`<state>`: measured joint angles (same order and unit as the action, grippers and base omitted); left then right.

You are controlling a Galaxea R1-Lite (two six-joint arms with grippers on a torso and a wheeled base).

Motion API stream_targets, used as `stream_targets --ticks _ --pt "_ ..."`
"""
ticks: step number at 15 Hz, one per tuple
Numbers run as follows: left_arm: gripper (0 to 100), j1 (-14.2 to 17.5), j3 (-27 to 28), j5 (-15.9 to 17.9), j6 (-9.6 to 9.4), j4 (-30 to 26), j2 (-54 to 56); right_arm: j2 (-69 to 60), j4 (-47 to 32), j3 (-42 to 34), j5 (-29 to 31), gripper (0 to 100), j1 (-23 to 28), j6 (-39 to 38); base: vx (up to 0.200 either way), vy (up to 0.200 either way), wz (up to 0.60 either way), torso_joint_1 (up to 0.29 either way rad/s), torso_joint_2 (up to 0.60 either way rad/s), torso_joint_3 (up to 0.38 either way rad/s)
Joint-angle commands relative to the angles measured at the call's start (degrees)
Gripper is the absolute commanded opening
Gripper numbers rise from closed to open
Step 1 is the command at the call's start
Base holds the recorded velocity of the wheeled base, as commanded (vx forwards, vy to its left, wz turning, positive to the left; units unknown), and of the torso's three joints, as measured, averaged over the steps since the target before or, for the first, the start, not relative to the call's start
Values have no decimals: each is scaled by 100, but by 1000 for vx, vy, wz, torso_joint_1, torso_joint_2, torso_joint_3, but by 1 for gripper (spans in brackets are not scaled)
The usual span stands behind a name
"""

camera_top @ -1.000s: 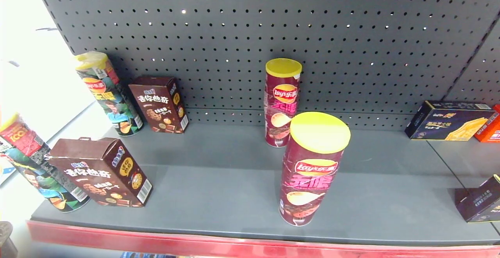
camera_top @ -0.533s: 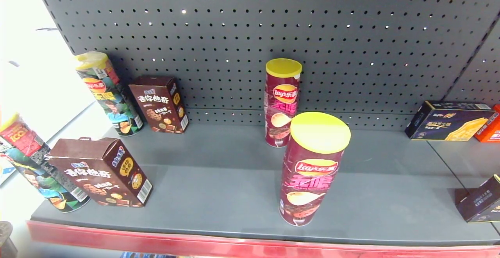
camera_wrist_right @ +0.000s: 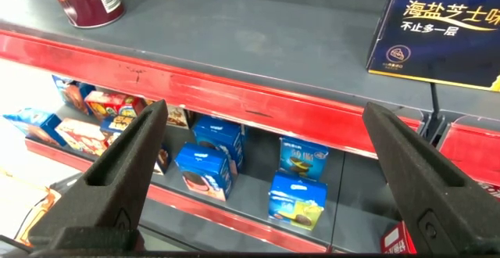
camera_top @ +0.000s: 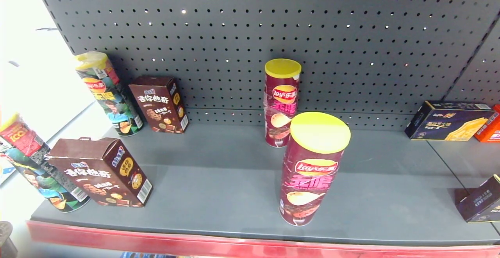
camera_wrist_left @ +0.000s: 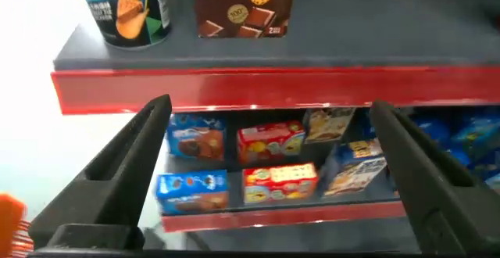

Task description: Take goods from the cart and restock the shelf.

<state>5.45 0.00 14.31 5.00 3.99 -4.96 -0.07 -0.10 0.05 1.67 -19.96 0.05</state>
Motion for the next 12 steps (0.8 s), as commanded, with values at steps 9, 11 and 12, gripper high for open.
stream_targets --ticks 9,11,12 --pt "100 0 0 432 159 6 -40 4208 142 2852 -246 100 71 382 0 0 0 0 0 0" --pt "100 -9 0 432 133 6 -40 5096 572 2931 -246 100 -404 408 0 0 0 0 0 0" --pt "100 -9 0 423 142 6 -40 5474 801 2983 -237 100 -694 408 0 0 0 0 0 0"
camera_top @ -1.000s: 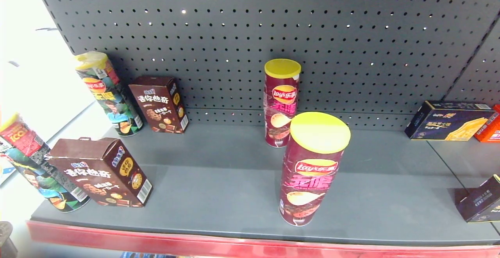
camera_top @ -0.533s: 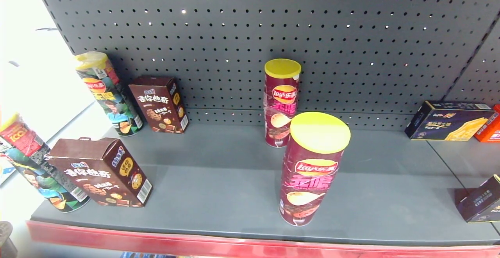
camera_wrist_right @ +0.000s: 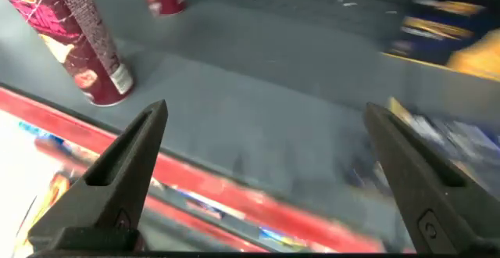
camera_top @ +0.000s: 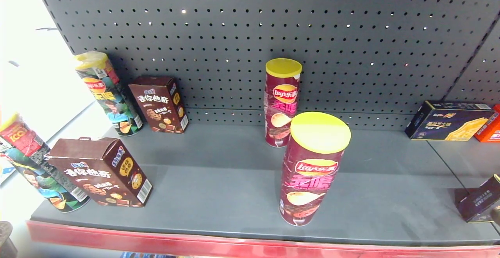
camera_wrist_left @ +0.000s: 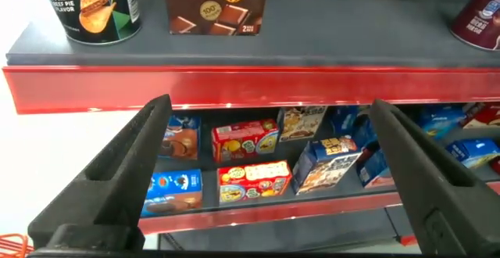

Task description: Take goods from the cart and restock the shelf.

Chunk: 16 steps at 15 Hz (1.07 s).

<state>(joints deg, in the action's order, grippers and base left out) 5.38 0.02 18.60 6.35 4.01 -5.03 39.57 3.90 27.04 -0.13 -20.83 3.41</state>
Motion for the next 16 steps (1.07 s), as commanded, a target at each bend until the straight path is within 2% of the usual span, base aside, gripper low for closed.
stream_targets --ticks 1,5,7,9,16 --pt "100 7 -2 -6 -2 3 -33 1721 445 320 -31 100 -764 72 0 0 0 0 0 0" --pt "100 -1 -2 3 -20 3 -33 2591 454 434 31 100 -1362 133 0 0 0 0 0 0" --pt "100 7 -2 3 -37 3 -33 2960 454 583 128 100 -1450 160 0 0 0 0 0 0" --pt "100 -1 -2 29 -134 3 -33 3311 462 812 242 100 -1590 160 0 0 0 0 0 0" --pt "100 7 -2 38 -134 3 -33 4199 585 1585 435 100 -1801 151 0 0 0 0 0 0"
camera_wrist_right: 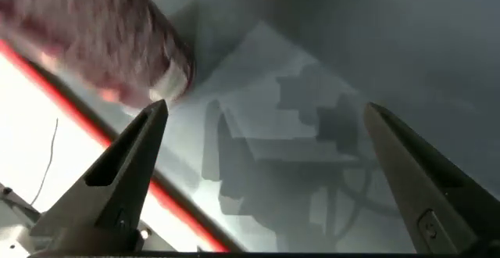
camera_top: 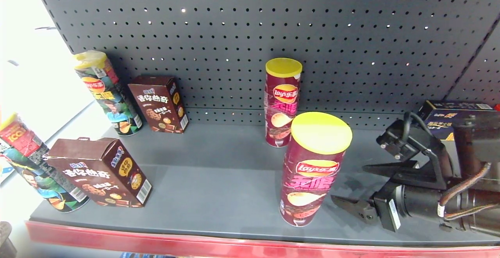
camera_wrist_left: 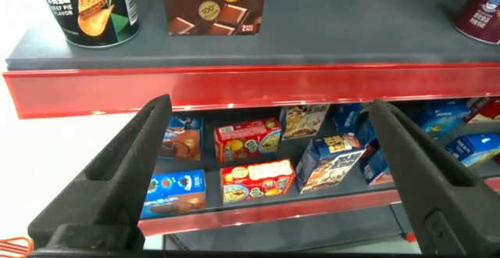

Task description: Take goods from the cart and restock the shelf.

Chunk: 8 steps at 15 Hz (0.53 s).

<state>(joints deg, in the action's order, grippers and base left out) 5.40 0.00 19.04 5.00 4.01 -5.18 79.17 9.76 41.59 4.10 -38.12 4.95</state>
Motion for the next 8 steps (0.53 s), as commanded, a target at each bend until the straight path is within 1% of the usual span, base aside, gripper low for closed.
stream_targets --ticks 1,6,8 --pt "100 5 0 -6 10 3 -18 319 -1 182 47 100 -99 -3 0 0 0 0 0 0" --pt "100 5 0 -6 19 -6 -18 653 8 455 91 100 -328 -3 0 0 0 0 0 0" --pt "100 -4 0 -6 19 -6 -18 626 8 446 188 100 -328 -3 0 0 0 0 0 0"
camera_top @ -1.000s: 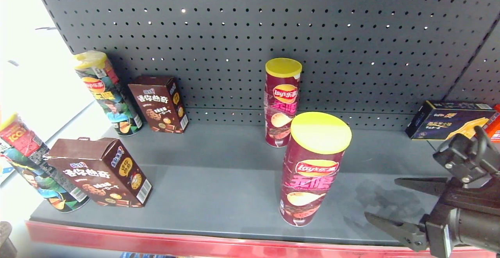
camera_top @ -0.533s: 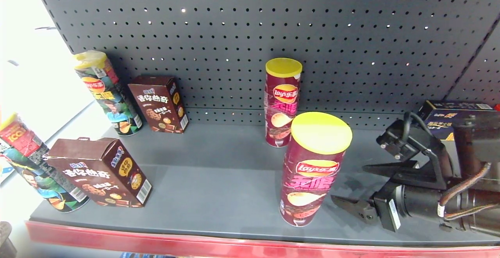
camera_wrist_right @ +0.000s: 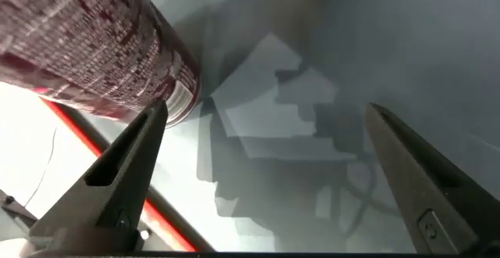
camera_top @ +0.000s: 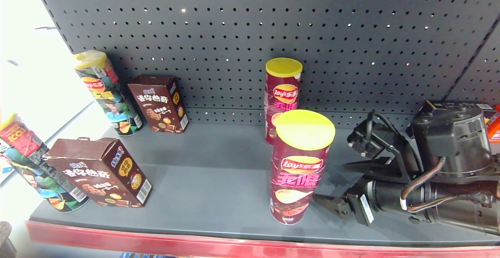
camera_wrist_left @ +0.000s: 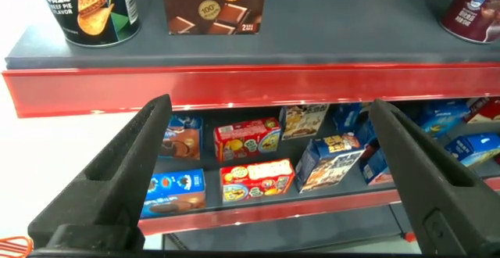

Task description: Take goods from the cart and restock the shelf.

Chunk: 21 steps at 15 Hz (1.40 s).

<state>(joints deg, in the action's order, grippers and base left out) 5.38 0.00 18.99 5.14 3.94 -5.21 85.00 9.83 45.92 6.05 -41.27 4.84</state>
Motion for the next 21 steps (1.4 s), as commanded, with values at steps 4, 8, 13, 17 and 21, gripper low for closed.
stream_targets --ticks 4,8,13,17,21 --pt "100 7 0 -1 4 2 -16 -160 2 -57 81 100 -13 -1 0 0 0 0 0 0" --pt "100 -1 0 -10 30 2 -16 -160 -7 -57 81 100 -259 -1 0 0 0 0 0 0" --pt "100 -1 0 -10 30 2 -16 -502 -7 -672 98 100 -347 -1 0 0 0 0 0 0" --pt "100 -1 0 -10 30 2 -16 -564 2 -690 98 100 -365 -1 0 0 0 0 0 0" --pt "100 -1 0 -10 39 2 -16 -450 63 -584 90 100 -532 8 0 0 0 0 0 0"
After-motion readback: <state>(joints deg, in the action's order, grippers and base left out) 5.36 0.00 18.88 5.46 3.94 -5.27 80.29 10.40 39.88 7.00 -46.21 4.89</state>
